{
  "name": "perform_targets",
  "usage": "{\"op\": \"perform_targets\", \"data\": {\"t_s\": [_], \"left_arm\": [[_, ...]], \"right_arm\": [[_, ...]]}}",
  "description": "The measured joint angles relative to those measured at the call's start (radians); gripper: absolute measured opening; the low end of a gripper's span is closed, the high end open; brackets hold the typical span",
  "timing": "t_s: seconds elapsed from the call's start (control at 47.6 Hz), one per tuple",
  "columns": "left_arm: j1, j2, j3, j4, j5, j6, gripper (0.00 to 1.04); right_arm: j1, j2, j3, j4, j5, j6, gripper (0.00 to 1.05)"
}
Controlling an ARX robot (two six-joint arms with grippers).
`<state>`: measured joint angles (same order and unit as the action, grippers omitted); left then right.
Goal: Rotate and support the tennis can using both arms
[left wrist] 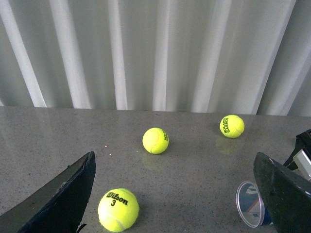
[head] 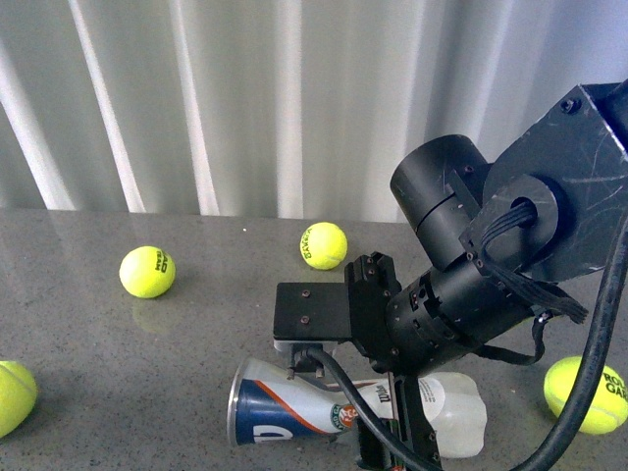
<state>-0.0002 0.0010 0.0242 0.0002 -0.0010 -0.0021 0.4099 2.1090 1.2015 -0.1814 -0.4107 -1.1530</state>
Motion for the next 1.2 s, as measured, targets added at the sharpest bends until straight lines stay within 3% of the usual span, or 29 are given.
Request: {"op": "perform_targets", "data": {"t_s": [1.198], "left_arm": [[0.000, 0.000, 0.000, 0.000, 0.000, 0.000, 0.98]], "right_arm": [[-0.046, -0.173, -0.029, -0.020, -0.080, 0.054, 0.98]]}}
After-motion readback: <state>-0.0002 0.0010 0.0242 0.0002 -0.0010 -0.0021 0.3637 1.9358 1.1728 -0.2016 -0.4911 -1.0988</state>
